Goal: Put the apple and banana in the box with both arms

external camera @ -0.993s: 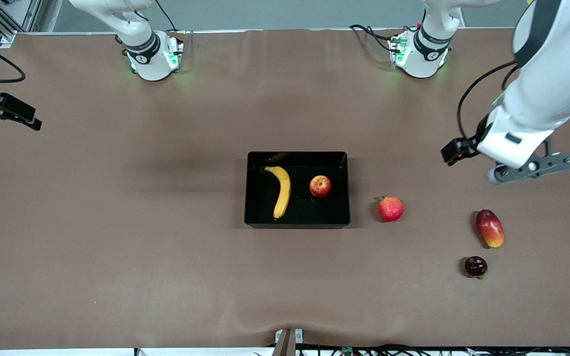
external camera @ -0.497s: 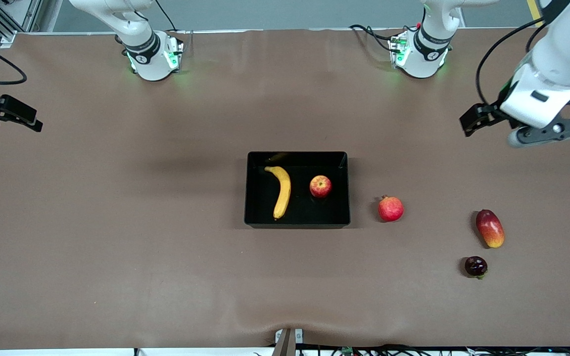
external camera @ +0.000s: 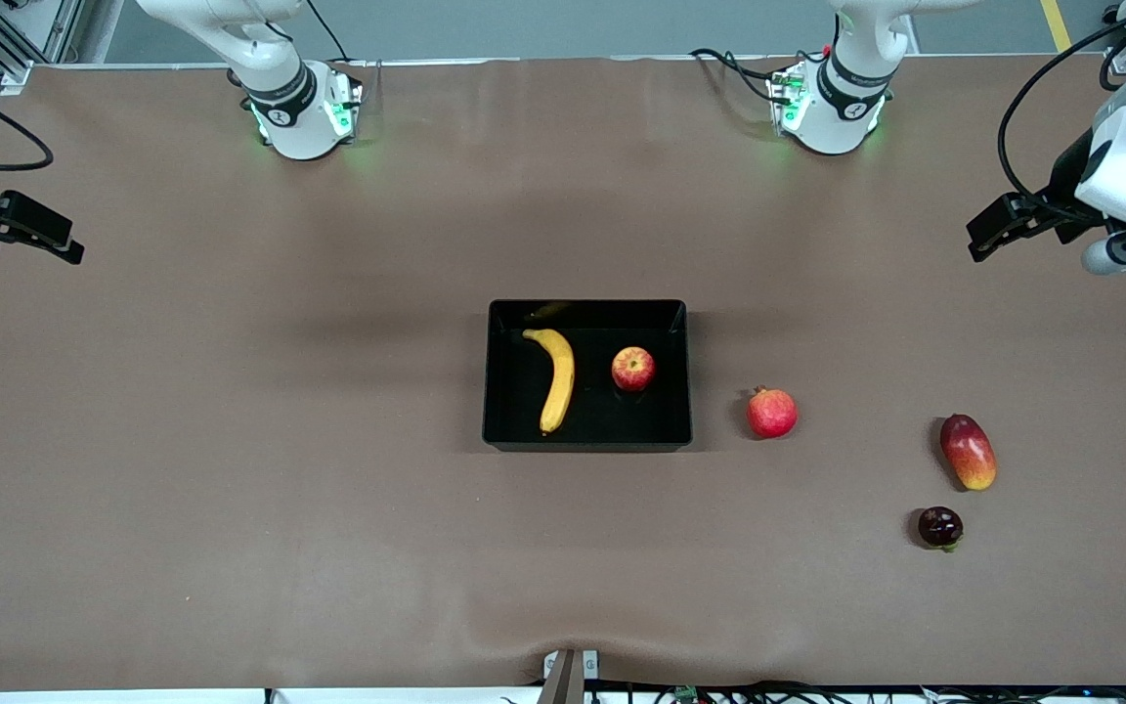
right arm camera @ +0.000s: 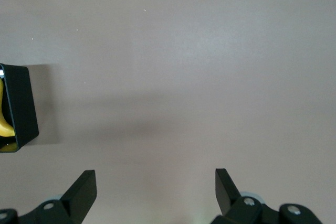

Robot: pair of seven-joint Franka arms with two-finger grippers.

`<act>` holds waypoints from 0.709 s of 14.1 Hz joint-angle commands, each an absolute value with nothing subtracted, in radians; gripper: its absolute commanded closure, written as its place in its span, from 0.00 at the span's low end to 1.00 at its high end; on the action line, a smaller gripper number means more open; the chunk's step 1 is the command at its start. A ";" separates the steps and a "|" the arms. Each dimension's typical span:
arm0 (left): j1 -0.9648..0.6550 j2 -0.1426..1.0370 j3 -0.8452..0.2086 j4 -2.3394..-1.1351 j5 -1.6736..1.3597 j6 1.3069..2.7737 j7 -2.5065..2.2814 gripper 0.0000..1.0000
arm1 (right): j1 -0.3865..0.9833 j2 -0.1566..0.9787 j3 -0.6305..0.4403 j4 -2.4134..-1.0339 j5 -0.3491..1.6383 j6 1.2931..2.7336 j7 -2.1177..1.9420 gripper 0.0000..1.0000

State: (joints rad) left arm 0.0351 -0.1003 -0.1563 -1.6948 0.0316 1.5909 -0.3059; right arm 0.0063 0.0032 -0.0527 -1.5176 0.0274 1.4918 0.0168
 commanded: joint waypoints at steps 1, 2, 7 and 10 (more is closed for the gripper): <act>0.017 -0.213 -0.118 -1.796 -0.003 1.617 -0.275 0.00 | 0.015 -0.008 -0.054 -1.531 0.017 1.506 0.025 0.00; 0.000 -0.216 -0.094 -1.795 -0.003 1.602 -0.264 0.00 | 0.014 -0.008 -0.054 -1.532 0.017 1.506 0.025 0.00; -0.078 -0.207 0.015 -1.744 0.006 1.566 -0.178 0.00 | 0.014 -0.005 -0.054 -1.532 0.017 1.519 0.025 0.00; -0.084 -0.158 0.018 -1.671 0.009 1.528 -0.178 0.00 | 0.012 -0.003 -0.054 -1.531 0.018 1.517 0.025 0.00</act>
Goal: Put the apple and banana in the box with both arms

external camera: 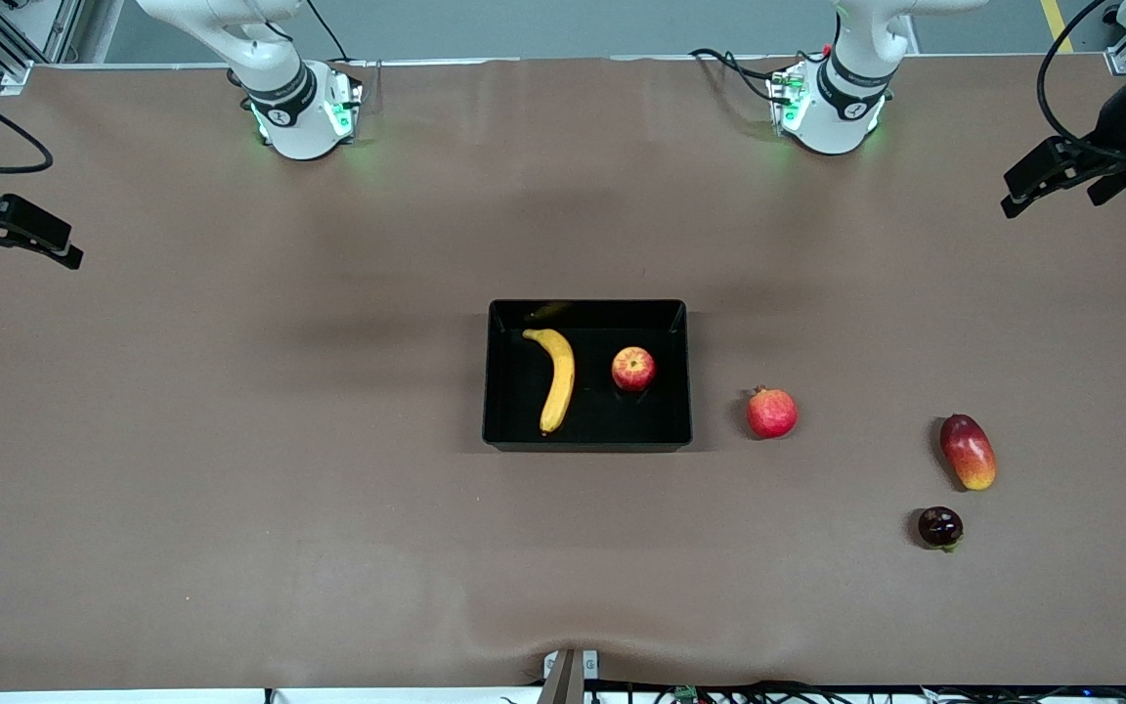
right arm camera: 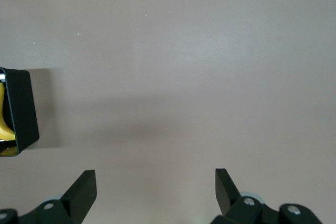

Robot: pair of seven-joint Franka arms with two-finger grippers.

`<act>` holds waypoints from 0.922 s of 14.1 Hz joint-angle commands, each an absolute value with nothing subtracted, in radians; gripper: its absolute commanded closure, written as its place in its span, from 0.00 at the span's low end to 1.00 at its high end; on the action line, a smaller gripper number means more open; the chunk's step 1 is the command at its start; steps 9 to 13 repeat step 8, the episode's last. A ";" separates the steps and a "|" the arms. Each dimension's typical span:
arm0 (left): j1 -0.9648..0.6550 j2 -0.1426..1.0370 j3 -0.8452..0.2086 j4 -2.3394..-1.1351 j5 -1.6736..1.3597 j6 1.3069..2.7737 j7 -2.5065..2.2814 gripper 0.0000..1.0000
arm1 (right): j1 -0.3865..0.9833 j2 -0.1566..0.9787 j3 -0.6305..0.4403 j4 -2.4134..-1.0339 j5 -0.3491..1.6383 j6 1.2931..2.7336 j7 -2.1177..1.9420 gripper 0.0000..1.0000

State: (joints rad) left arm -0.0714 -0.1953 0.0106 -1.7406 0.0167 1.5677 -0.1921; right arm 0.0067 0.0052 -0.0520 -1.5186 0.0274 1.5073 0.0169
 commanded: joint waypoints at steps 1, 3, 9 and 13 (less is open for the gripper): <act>-0.084 -0.140 0.017 -1.646 0.009 1.505 -0.178 0.00 | 0.012 -0.002 -0.054 -1.531 0.017 1.517 0.025 0.00; -0.089 -0.123 0.017 -1.629 0.009 1.483 -0.178 0.00 | 0.014 -0.002 -0.054 -1.531 0.017 1.519 0.025 0.00; -0.092 -0.109 0.014 -1.629 0.012 1.470 -0.178 0.00 | 0.014 0.002 -0.054 -1.529 0.018 1.520 0.025 0.00; -0.092 -0.109 0.014 -1.629 0.012 1.470 -0.178 0.00 | 0.014 0.002 -0.054 -1.529 0.018 1.520 0.025 0.00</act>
